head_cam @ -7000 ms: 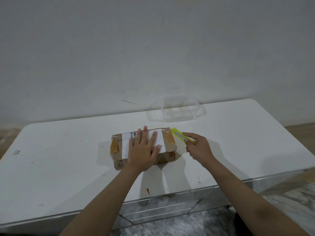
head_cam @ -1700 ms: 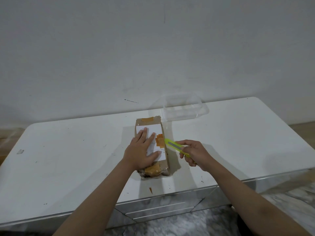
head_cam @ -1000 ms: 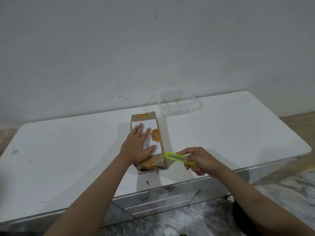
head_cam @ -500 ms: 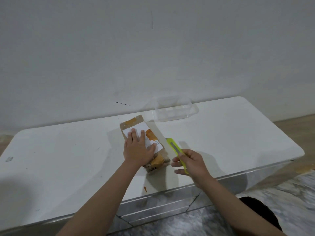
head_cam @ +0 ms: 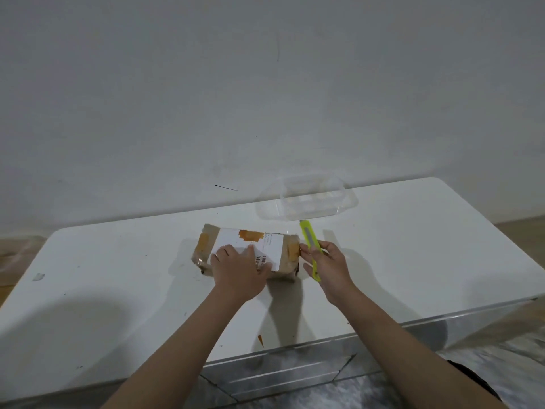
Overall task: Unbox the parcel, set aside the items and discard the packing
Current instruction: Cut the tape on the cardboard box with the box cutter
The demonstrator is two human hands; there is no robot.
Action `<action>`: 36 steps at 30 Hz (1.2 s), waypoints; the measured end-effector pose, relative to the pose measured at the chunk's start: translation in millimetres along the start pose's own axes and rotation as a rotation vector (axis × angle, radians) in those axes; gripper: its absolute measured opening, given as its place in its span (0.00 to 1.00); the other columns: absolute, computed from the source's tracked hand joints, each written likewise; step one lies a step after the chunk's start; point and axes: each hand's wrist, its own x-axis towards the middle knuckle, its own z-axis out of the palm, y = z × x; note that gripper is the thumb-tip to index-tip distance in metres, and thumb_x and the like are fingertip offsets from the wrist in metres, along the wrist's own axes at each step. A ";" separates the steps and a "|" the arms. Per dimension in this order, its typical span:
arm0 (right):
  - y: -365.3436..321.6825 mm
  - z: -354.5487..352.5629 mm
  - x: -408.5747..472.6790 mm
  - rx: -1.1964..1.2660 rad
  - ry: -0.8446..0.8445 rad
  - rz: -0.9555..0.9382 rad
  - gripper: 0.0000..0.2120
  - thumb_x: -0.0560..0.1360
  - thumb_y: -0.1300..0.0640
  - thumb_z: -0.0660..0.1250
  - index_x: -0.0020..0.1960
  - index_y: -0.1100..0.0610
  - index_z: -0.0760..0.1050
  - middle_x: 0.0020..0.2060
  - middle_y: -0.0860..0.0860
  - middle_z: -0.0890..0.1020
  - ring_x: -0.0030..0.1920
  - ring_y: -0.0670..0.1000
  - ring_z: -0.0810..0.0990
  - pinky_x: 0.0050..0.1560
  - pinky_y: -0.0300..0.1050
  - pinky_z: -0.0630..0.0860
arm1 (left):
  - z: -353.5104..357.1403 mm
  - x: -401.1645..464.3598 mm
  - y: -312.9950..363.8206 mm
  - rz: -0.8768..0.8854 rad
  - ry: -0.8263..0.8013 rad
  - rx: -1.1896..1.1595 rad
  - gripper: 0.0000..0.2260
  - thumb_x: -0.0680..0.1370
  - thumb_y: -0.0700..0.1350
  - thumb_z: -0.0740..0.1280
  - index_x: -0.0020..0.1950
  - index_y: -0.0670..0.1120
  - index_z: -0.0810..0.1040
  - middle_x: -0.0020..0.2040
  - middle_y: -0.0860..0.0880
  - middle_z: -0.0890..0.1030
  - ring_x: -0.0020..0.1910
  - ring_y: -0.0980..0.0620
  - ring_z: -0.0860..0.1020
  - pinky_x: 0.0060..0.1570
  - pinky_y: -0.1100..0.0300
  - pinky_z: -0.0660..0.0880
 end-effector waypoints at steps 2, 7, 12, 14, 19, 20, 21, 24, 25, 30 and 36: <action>-3.9 5.6 11.2 -0.017 -0.026 0.004 0.02 0.79 0.60 0.62 0.51 0.56 0.72 0.54 0.54 0.82 0.56 0.50 0.81 0.55 0.47 0.76 | 0.2 0.3 1.1 0.000 0.030 0.015 0.31 0.76 0.67 0.49 0.67 0.47 0.68 0.61 0.38 0.73 0.59 0.40 0.71 0.61 0.47 0.66; -12.6 5.1 26.0 -0.115 -0.070 -0.004 0.05 0.77 0.60 0.65 0.52 0.59 0.76 0.51 0.53 0.83 0.53 0.50 0.82 0.52 0.45 0.77 | 10.4 11.3 -1.9 0.105 0.019 -0.234 0.33 0.76 0.65 0.49 0.76 0.50 0.54 0.76 0.39 0.54 0.75 0.39 0.54 0.71 0.38 0.49; -19.6 -13.6 24.4 -0.390 0.070 -0.102 0.08 0.75 0.63 0.62 0.52 0.59 0.76 0.41 0.56 0.83 0.33 0.51 0.79 0.34 0.44 0.77 | 22.1 20.3 -8.1 0.307 0.013 -0.343 0.34 0.71 0.64 0.35 0.77 0.58 0.50 0.79 0.44 0.48 0.77 0.46 0.47 0.71 0.43 0.50; -20.6 -19.6 23.2 -0.447 0.057 -0.125 0.11 0.73 0.64 0.62 0.55 0.55 0.75 0.39 0.56 0.84 0.29 0.50 0.75 0.30 0.43 0.74 | 25.4 20.4 -7.6 0.296 0.035 -0.349 0.33 0.72 0.63 0.34 0.76 0.59 0.52 0.79 0.45 0.49 0.77 0.46 0.47 0.72 0.44 0.50; -18.4 -20.1 25.7 -0.485 0.010 -0.115 0.12 0.72 0.64 0.63 0.55 0.56 0.77 0.36 0.54 0.84 0.25 0.48 0.72 0.26 0.41 0.72 | 29.3 18.4 -5.1 0.275 0.031 -0.370 0.33 0.72 0.64 0.34 0.76 0.60 0.51 0.79 0.46 0.47 0.77 0.47 0.45 0.73 0.44 0.48; -17.8 -19.2 26.6 -0.485 0.010 -0.113 0.12 0.72 0.64 0.64 0.54 0.56 0.77 0.36 0.54 0.84 0.24 0.48 0.72 0.26 0.41 0.72 | 29.8 18.8 -5.1 0.272 0.036 -0.373 0.32 0.73 0.65 0.34 0.76 0.60 0.51 0.79 0.46 0.47 0.77 0.47 0.45 0.73 0.44 0.48; -17.5 -18.6 27.5 -0.483 0.011 -0.113 0.12 0.72 0.64 0.64 0.54 0.56 0.78 0.35 0.54 0.84 0.24 0.48 0.72 0.25 0.41 0.72 | 30.4 19.1 -5.1 0.271 0.039 -0.377 0.32 0.73 0.65 0.35 0.76 0.60 0.51 0.79 0.46 0.47 0.77 0.47 0.45 0.73 0.44 0.48; -17.2 -19.7 28.5 -0.491 0.011 -0.116 0.12 0.72 0.64 0.64 0.54 0.56 0.78 0.35 0.54 0.84 0.23 0.48 0.71 0.24 0.41 0.70 | 32.8 20.1 -5.4 0.270 0.038 -0.368 0.33 0.73 0.69 0.33 0.76 0.60 0.50 0.79 0.46 0.46 0.77 0.47 0.45 0.73 0.44 0.48; -17.4 -20.8 28.8 -0.497 0.009 -0.118 0.12 0.72 0.64 0.64 0.54 0.56 0.79 0.35 0.55 0.84 0.23 0.48 0.71 0.24 0.41 0.70 | 33.9 20.3 -5.6 0.270 0.042 -0.362 0.35 0.71 0.69 0.31 0.76 0.61 0.50 0.79 0.46 0.47 0.77 0.47 0.45 0.73 0.44 0.48; -21.7 -29.6 28.2 -0.510 -0.035 -0.129 0.11 0.72 0.64 0.64 0.53 0.58 0.79 0.35 0.57 0.84 0.24 0.50 0.69 0.23 0.40 0.67 | 36.5 20.2 -5.7 0.271 0.067 -0.365 0.38 0.69 0.70 0.28 0.76 0.61 0.50 0.79 0.47 0.47 0.77 0.48 0.45 0.72 0.44 0.49; -23.8 -30.9 30.0 -0.525 -0.046 -0.144 0.11 0.73 0.64 0.64 0.53 0.57 0.79 0.36 0.57 0.84 0.24 0.50 0.69 0.23 0.41 0.67 | 35.4 20.1 -5.1 0.275 0.069 -0.374 0.36 0.70 0.69 0.30 0.76 0.61 0.50 0.79 0.46 0.47 0.77 0.48 0.45 0.73 0.44 0.48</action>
